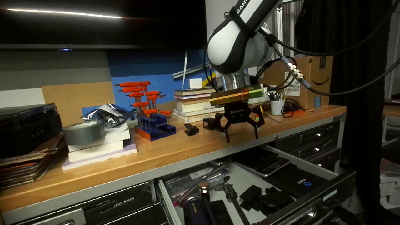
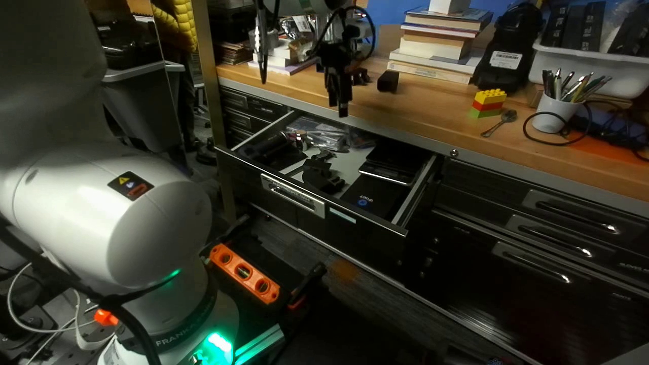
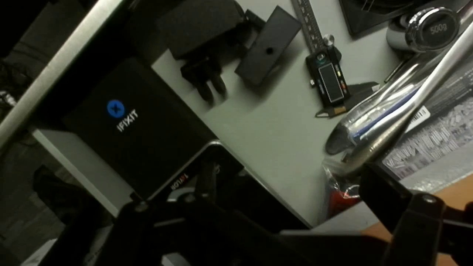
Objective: Open the top middle drawer then remove three black objects from the drawer
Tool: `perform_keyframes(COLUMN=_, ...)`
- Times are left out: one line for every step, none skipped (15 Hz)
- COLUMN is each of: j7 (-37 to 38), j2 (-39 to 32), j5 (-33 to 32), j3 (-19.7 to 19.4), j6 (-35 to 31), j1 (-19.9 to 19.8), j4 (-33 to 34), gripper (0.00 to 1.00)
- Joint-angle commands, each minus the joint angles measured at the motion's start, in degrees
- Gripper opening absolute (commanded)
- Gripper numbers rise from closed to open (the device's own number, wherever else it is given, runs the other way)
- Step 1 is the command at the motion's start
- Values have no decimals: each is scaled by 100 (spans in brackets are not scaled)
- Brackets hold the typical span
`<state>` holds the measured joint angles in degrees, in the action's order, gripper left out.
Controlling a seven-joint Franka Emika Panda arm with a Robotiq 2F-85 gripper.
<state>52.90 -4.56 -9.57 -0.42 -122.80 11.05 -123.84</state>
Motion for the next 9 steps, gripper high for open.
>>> perform_keyframes(j7=848, j2=461, j5=162, j3=182, j6=-817, j1=-181, j4=-979, gripper=100)
perform_keyframes(j7=1035, j2=471, j5=192, j3=203, j6=-1033, j1=-207, j4=-1137, gripper=100)
perform_keyframes(j7=1307, j2=443, j5=183, j3=214, j6=-1321, j1=-232, j4=-1289, gripper=100)
perform_keyframes(j7=1530, j2=415, j5=135, j3=220, j6=-1546, j1=-249, j4=-1412, gripper=100)
perform_keyframes(j7=1716, j2=352, j5=160, j3=224, j6=-1793, j1=-271, j4=-1520, gripper=100)
perform_keyframes(j7=1845, j2=317, j5=172, j3=224, j6=-1989, j1=-292, j4=-1621, gripper=100)
perform_keyframes(j7=1957, j2=275, j5=214, j3=220, j6=-2169, j1=-311, j4=-1710, gripper=100)
perform_keyframes(j7=2038, j2=249, j5=254, j3=218, j6=-2333, j1=-326, j4=-1801, gripper=100)
perform_keyframes(j7=2131, j2=217, j5=278, j3=216, j6=-2468, j1=-337, j4=-1869, gripper=100)
